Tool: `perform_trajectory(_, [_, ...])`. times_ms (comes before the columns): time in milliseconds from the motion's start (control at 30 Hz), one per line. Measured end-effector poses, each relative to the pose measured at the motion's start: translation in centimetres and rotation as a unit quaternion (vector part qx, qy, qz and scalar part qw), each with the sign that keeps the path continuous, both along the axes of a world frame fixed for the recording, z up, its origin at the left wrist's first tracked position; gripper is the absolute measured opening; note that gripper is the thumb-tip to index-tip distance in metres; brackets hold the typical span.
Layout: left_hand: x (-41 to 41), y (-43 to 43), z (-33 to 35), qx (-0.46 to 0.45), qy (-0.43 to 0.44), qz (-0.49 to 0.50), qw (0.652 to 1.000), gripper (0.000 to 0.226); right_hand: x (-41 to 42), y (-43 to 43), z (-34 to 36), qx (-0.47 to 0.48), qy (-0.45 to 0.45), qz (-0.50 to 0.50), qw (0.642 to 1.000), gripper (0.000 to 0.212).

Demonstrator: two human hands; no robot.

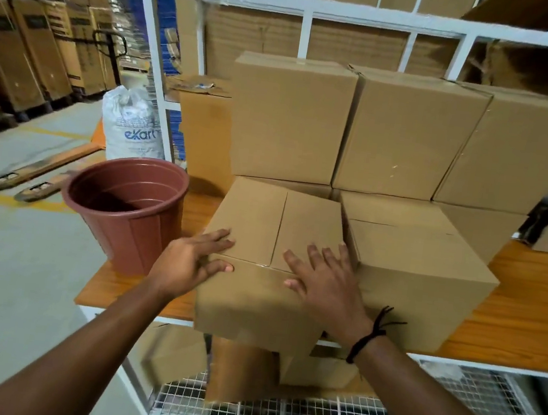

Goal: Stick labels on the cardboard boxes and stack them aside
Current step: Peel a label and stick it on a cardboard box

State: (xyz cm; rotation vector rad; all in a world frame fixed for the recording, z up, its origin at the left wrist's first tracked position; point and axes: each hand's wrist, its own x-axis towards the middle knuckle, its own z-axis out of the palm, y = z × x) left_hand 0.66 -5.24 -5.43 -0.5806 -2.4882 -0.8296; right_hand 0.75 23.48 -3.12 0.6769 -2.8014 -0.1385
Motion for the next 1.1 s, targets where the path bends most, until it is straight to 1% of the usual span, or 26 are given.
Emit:
perform_trajectory(100, [0.9, -0.7, -1.1, 0.004, 0.022, -0.002, 1.0, 0.065, 1.0, -0.5, -0.2, -0.009, -0.028, -0.016, 0.999, 0.06])
perform_trajectory(200, [0.7, -1.5, -2.0, 0.002, 0.003, 0.01, 1.0, 0.061, 1.1, -0.9, -0.2, -0.012, -0.042, -0.025, 0.999, 0.071])
perform_trajectory(233, [0.7, -1.6, -2.0, 0.001, 0.003, 0.01, 1.0, 0.062, 1.1, -1.0, -0.2, -0.021, -0.047, -0.028, 0.998, 0.07])
perform_trajectory(300, [0.8, -1.6, -2.2, 0.001, 0.017, 0.005, 1.0, 0.064, 1.0, -1.1, -0.2, -0.035, -0.053, -0.033, 0.997, 0.06])
perform_trajectory(367, [0.9, -1.5, -2.5, -0.002, 0.042, 0.007, 0.999, 0.064, 1.3, -1.1, -0.1, -0.049, -0.039, -0.03, 0.998, 0.056])
perform_trajectory(433, [1.3, -1.3, -2.7, 0.009, 0.061, 0.017, 0.998, 0.061, 1.8, -0.7, -0.5, -0.102, -0.014, -0.02, 0.994, 0.054])
perform_trajectory(500, [2.0, -1.3, -3.1, 0.021, 0.073, 0.031, 0.997, 0.059, 2.6, 0.1, -1.5, -0.2, 0.03, -0.017, 0.979, 0.056])
perform_trajectory(567, [3.0, -1.4, -4.0, 0.026, 0.055, 0.051, 0.997, 0.068, 3.5, 1.2, -3.2, -0.29, 0.078, -0.004, 0.954, 0.06])
perform_trajectory(600, [3.4, -1.6, -4.9, 0.027, 0.04, 0.066, 0.997, 0.072, 4.0, 1.6, -4.1, -0.304, 0.105, 0.009, 0.947, 0.061])
perform_trajectory(633, [3.7, -1.8, -5.9, 0.023, 0.025, 0.077, 0.996, 0.074, 4.4, 1.8, -4.9, -0.305, 0.117, 0.018, 0.945, 0.063])
perform_trajectory(667, [3.9, -2.0, -6.9, 0.016, 0.007, 0.083, 0.996, 0.076, 4.8, 1.9, -5.8, -0.306, 0.11, 0.023, 0.945, 0.065])
perform_trajectory(767, [4.1, -2.2, -9.7, -0.02, -0.033, 0.067, 0.997, 0.077, 5.3, 1.9, -8.0, -0.325, 0.039, 0.02, 0.945, 0.076])
perform_trajectory(867, [3.7, -1.5, -10.6, -0.029, -0.058, 0.045, 0.997, 0.074, 4.5, 1.8, -9.9, -0.303, -0.009, 0.009, 0.953, 0.088])
perform_trajectory(1000, [3.1, -0.7, -9.8, -0.032, -0.048, 0.041, 0.997, 0.081, 3.6, 1.6, -9.9, -0.308, 0.011, -0.014, 0.951, 0.091])
perform_trajectory(1067, [3.3, -0.5, -9.0, -0.027, -0.022, 0.043, 0.998, 0.071, 3.5, 1.6, -8.7, -0.324, 0.034, -0.006, 0.945, 0.089])
perform_trajectory(1100, [3.3, -0.4, -8.3, -0.022, -0.009, 0.045, 0.999, 0.07, 3.5, 1.7, -8.0, -0.331, 0.04, 0.001, 0.943, 0.086])
